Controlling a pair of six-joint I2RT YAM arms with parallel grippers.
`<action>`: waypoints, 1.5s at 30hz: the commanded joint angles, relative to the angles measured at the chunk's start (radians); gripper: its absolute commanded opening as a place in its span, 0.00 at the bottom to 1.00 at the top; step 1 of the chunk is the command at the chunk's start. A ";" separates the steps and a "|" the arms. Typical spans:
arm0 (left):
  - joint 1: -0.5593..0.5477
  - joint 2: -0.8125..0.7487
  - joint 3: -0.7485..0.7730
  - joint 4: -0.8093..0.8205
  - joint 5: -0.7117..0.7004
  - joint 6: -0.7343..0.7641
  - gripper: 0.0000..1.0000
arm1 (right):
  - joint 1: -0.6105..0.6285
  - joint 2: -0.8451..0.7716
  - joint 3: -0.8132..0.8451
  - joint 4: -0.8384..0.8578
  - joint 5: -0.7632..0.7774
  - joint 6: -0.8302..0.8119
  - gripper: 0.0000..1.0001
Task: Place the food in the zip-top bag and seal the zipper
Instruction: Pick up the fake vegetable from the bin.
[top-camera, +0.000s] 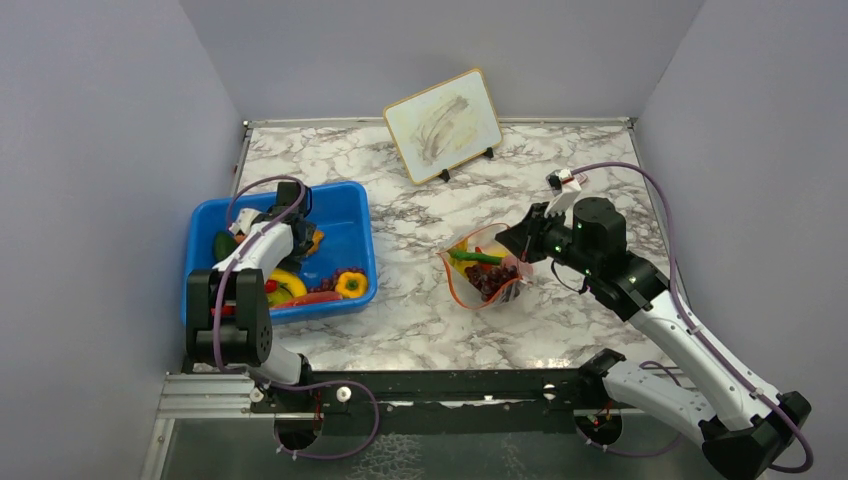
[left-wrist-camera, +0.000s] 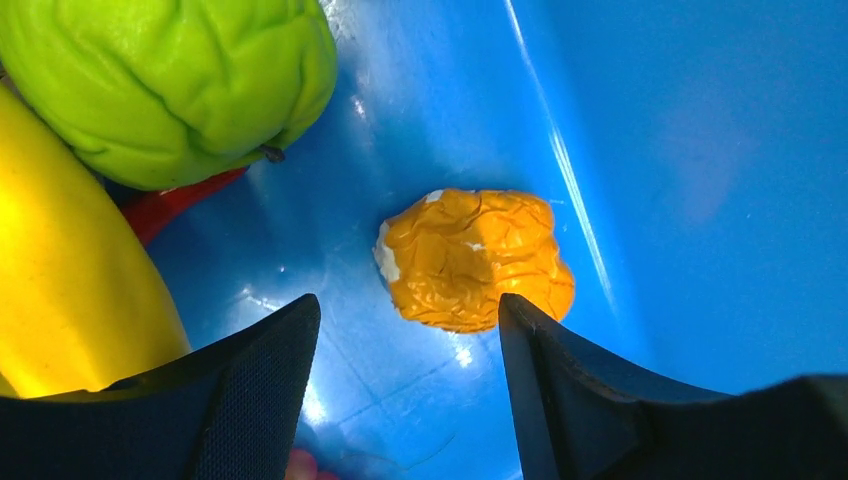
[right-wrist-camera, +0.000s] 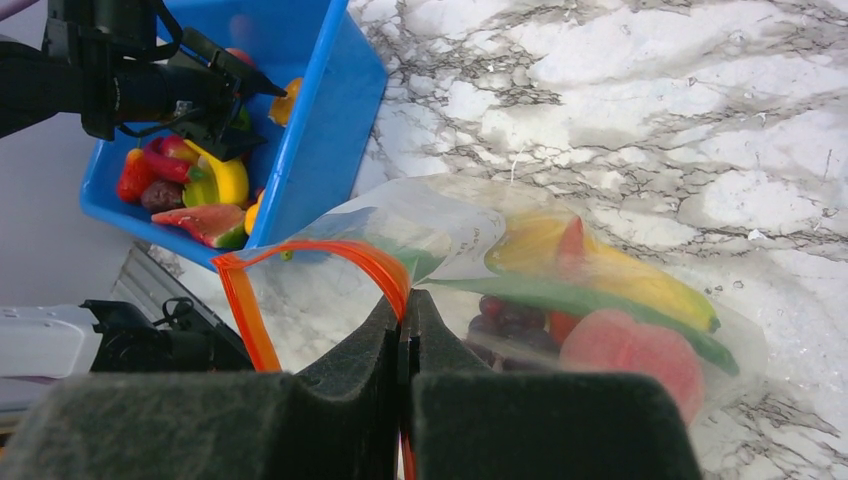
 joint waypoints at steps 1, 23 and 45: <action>0.010 0.021 0.031 0.048 -0.056 -0.056 0.68 | 0.002 -0.014 0.047 0.018 0.017 0.005 0.01; 0.010 0.137 0.005 0.151 0.027 0.011 0.52 | 0.001 -0.016 0.035 0.030 0.008 0.020 0.01; 0.012 0.186 0.075 0.110 0.047 0.028 0.73 | 0.002 -0.022 0.026 0.036 0.006 0.029 0.01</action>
